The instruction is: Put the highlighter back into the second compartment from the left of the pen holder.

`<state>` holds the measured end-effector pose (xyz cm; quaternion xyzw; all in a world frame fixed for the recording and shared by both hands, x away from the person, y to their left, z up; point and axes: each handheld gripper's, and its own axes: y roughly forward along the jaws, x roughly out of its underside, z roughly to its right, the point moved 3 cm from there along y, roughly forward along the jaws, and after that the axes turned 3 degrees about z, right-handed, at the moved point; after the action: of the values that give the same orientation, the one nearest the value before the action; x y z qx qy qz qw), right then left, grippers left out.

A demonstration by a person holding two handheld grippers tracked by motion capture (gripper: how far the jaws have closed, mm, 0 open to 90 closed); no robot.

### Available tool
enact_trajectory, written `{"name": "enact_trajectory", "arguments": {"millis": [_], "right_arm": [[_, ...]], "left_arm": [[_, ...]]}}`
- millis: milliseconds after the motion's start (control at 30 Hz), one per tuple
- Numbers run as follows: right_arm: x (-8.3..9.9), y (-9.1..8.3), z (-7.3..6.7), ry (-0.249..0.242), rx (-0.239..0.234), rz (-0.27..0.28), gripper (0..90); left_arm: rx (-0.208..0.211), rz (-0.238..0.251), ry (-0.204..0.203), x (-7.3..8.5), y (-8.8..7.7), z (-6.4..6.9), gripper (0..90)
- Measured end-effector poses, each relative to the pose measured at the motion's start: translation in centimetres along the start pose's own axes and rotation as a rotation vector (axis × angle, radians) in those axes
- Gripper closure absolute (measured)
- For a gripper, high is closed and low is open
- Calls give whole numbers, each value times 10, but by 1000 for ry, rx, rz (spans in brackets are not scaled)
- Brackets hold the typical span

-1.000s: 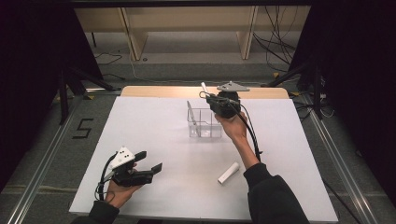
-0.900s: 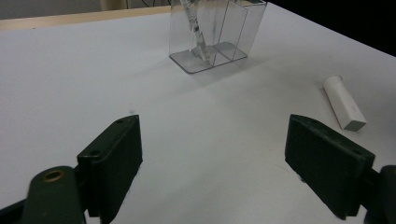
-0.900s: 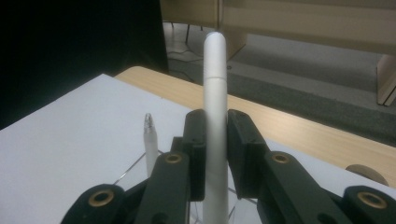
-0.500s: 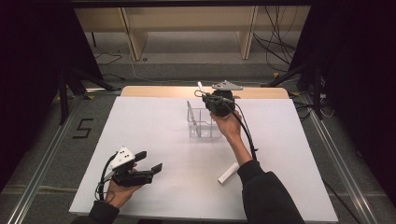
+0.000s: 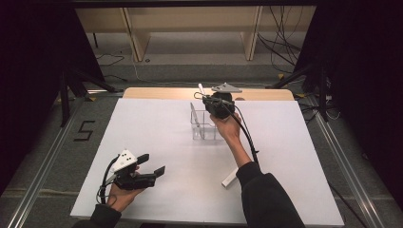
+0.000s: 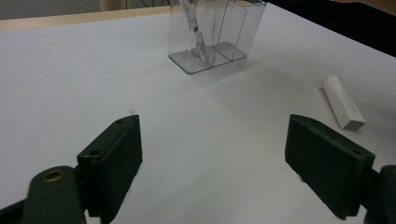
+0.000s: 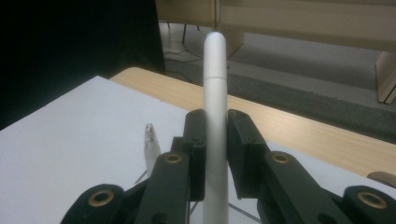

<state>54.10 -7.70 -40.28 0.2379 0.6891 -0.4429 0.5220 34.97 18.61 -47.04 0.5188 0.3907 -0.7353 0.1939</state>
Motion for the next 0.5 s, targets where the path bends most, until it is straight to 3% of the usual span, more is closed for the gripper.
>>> {"name": "enact_trajectory", "arguments": {"millis": [500], "right_arm": [[4, 9, -5, 1, 12, -9, 788]], "left_arm": [[2, 2, 4, 0, 0, 0, 187]]}}
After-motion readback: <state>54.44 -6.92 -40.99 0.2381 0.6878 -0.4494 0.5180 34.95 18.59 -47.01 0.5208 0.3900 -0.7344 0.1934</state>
